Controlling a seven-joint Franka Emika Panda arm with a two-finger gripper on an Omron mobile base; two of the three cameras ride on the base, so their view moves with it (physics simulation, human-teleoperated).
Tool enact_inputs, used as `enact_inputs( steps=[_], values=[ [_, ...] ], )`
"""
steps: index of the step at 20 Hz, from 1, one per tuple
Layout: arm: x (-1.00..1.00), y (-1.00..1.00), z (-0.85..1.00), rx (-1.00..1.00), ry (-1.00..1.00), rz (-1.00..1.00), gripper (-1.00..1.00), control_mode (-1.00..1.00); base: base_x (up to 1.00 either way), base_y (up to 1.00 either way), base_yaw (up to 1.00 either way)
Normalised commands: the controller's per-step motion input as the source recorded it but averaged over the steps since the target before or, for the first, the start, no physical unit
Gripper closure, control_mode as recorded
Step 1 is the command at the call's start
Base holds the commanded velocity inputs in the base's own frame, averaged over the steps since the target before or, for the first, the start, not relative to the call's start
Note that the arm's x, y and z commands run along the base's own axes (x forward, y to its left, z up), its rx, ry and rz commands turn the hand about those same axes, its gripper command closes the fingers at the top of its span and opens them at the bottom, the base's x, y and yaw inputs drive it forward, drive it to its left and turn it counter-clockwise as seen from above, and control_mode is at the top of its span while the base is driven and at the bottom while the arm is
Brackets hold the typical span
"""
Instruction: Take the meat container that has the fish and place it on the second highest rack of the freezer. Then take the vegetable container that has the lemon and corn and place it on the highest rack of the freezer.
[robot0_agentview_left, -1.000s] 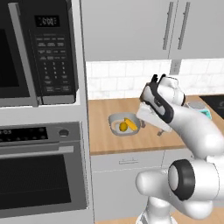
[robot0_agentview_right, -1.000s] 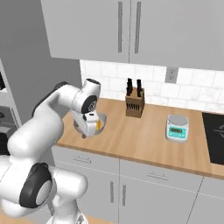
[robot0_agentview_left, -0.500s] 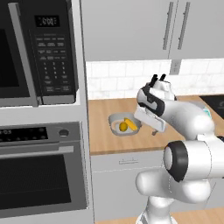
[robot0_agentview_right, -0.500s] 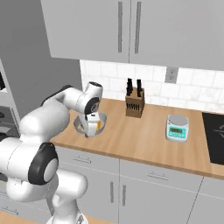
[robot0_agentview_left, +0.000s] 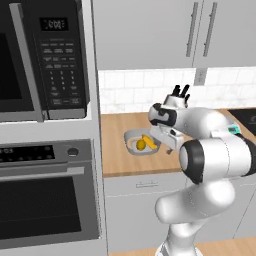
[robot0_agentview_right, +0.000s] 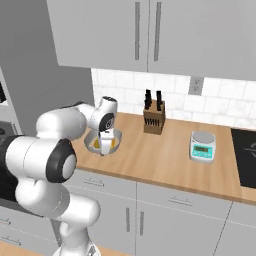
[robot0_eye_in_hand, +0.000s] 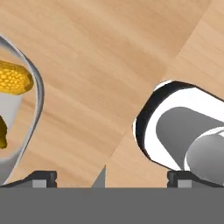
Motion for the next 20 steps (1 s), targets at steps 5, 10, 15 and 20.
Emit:
enact_inputs(
  steps=[5, 10, 15, 20],
  values=[
    [0.43, 0.05, -0.36, -0.03, 0.0, -0.06, -1.0, -1.0, 0.0, 0.0, 0.0],
    [0.43, 0.01, -0.44, -0.03, 0.01, -0.01, -1.0, -1.0, 0.0, 0.0, 0.0],
    [0.52, 0.0, -0.33, -0.03, 0.01, -0.01, -1.0, -1.0, 0.0, 0.0, 0.0],
    [0.54, 0.01, -0.28, -0.02, 0.0, -0.04, -1.0, -1.0, 0.0, 0.0, 0.0]
  ],
)
